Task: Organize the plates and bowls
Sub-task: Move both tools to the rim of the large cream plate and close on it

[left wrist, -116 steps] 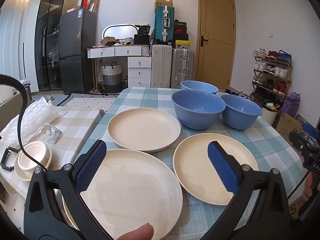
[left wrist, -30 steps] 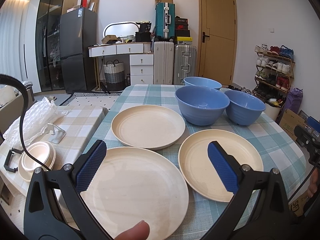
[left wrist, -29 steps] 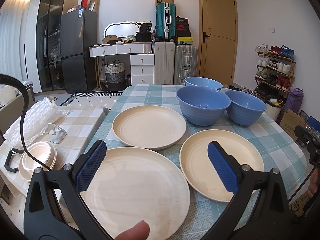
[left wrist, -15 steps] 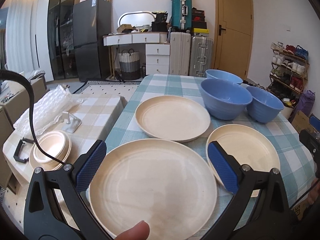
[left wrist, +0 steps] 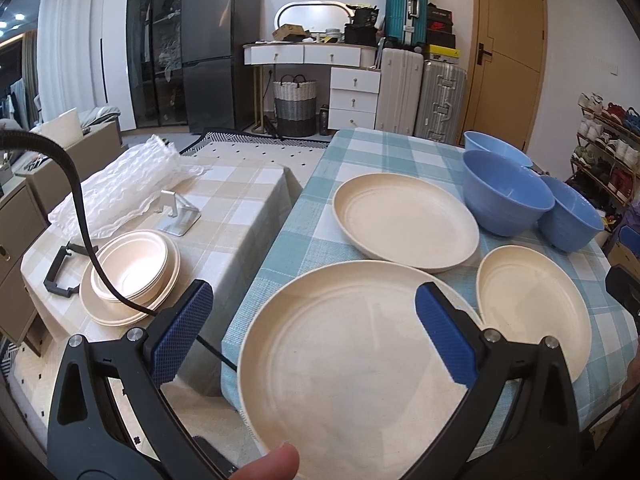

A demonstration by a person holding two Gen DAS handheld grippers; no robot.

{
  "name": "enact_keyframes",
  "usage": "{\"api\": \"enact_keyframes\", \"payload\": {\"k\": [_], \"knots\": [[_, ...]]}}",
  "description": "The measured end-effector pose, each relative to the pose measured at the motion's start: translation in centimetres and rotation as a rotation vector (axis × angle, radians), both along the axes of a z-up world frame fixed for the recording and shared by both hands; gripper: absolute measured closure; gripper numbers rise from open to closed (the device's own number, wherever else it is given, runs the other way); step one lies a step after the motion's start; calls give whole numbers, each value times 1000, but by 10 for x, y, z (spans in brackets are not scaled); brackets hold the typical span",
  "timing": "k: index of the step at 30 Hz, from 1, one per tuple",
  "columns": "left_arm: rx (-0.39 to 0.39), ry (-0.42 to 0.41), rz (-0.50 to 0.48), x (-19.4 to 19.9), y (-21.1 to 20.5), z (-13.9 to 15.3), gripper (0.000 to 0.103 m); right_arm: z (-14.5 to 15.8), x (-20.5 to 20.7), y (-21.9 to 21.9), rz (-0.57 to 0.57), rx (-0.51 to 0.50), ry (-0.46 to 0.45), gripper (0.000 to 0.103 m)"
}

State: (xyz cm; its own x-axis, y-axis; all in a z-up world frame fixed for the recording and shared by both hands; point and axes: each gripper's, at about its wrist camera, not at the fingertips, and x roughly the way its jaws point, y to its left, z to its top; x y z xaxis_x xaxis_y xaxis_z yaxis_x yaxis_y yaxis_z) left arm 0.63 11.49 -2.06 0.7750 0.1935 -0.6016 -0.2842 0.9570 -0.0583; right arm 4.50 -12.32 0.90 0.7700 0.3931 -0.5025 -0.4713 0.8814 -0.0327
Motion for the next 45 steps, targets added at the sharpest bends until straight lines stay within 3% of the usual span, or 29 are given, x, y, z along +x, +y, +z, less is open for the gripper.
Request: {"api": "enact_keyframes", "payload": {"k": [17,34,45], "knots": [[-78,72,40,13,31,-31,2,-12,54,50,235,-44,196,0],[-179,87,8,15,51,-49,3,-28,84,94,383,-165,307,0],[-217,113,0,20,57,-60,17,-49,97,124,460,-251,378,7]]}}
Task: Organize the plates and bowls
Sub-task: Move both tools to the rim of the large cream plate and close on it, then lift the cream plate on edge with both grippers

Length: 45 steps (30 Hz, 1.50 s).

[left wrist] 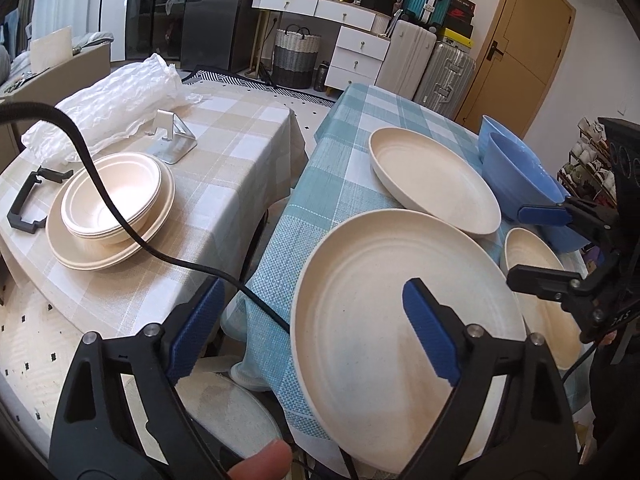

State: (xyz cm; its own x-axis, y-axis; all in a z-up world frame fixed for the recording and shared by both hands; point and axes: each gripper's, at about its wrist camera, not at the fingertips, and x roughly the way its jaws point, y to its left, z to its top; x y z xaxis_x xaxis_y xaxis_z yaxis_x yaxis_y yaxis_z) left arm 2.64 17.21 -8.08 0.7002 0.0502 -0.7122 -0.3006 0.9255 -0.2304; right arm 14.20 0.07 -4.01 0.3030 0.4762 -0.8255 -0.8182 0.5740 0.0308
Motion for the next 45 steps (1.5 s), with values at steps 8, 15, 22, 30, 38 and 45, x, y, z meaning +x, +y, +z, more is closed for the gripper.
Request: {"api": "enact_keyframes", "payload": {"k": [8,15,22,30,38,45], "knots": [[-16,7,-10,2,3,-3,36,-18,6,15,48,-68,97,33],[-19,21,-21,-1,6,-4,50,-30,13,20,67,-130,155,45],[-28,43,-35,-1,6,-6,68,-37,18,29,78,-168,192,51],[-36,59,-43,-3,9,-6,80,-43,21,31,77,-194,218,59],[-28,109,-68,0,5,-14,89,-45,22,30,82,-209,226,62],[-20,120,-63,2,6,-18,94,-46,19,30,74,-213,210,67]]}}
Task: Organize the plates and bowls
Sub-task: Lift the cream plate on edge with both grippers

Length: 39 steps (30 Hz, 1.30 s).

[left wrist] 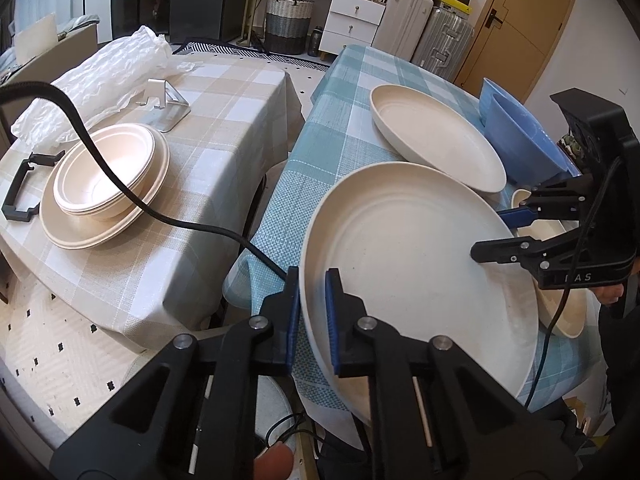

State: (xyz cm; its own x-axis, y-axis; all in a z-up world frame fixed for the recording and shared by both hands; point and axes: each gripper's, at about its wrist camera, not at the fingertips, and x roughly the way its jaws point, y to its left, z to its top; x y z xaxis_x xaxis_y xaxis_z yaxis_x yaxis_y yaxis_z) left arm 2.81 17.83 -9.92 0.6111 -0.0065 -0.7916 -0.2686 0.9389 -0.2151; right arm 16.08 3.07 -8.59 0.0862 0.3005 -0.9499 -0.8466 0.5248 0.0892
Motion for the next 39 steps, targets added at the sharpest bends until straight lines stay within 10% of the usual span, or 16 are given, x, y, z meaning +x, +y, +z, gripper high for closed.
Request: {"api": "enact_keyframes", "payload": {"k": [16,39], "knots": [[3,-13,16,-3,3,2,94,13,-3,-7,-45,22,-26,87],[12,-69,28,-15,-1,23,92,44,-20,-17,-116,63,-60,88]]}}
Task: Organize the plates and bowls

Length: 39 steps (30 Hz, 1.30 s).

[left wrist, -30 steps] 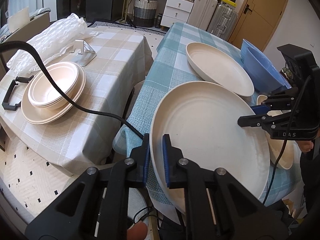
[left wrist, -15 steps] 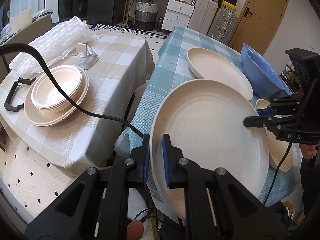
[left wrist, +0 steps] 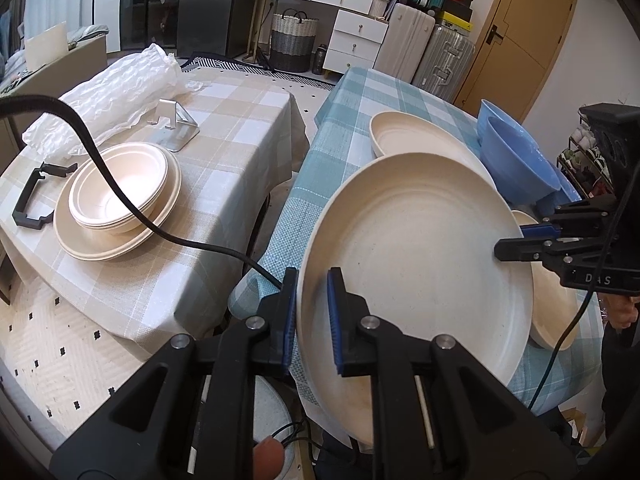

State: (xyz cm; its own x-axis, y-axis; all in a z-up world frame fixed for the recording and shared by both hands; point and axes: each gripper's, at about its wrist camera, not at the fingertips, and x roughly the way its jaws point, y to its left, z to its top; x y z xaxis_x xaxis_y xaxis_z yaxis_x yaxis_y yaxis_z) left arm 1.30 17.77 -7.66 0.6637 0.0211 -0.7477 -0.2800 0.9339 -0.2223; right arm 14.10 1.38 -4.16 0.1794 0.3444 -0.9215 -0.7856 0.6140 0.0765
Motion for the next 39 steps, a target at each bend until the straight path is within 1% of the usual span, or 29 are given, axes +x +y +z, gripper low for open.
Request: {"api": "enact_keyframes", "payload": {"k": [3,9,15,23,32,36,39], "knots": [[-3,-9,-3,-1,-1,2,91,6,-4,-1,-7,-5,-23,88],[-1,-31,-5,-5,-4,10,90,16,-10,-5,-15,2,-38,88],[10,-64,-17,-10,-13,22,90,32,-17,-14,-44,21,-73,88],[15,-91,-37,-15,-25,35,89,45,-27,-28,-71,27,-98,88],[53,-98,-89,-9,-59,46,87,49,-34,-59,-121,41,-111,88],[55,-93,-116,1,-76,50,87,49,-33,-77,-150,43,-112,88],[71,-93,-137,10,-93,54,87,51,-30,-92,-179,61,-112,88]]}}
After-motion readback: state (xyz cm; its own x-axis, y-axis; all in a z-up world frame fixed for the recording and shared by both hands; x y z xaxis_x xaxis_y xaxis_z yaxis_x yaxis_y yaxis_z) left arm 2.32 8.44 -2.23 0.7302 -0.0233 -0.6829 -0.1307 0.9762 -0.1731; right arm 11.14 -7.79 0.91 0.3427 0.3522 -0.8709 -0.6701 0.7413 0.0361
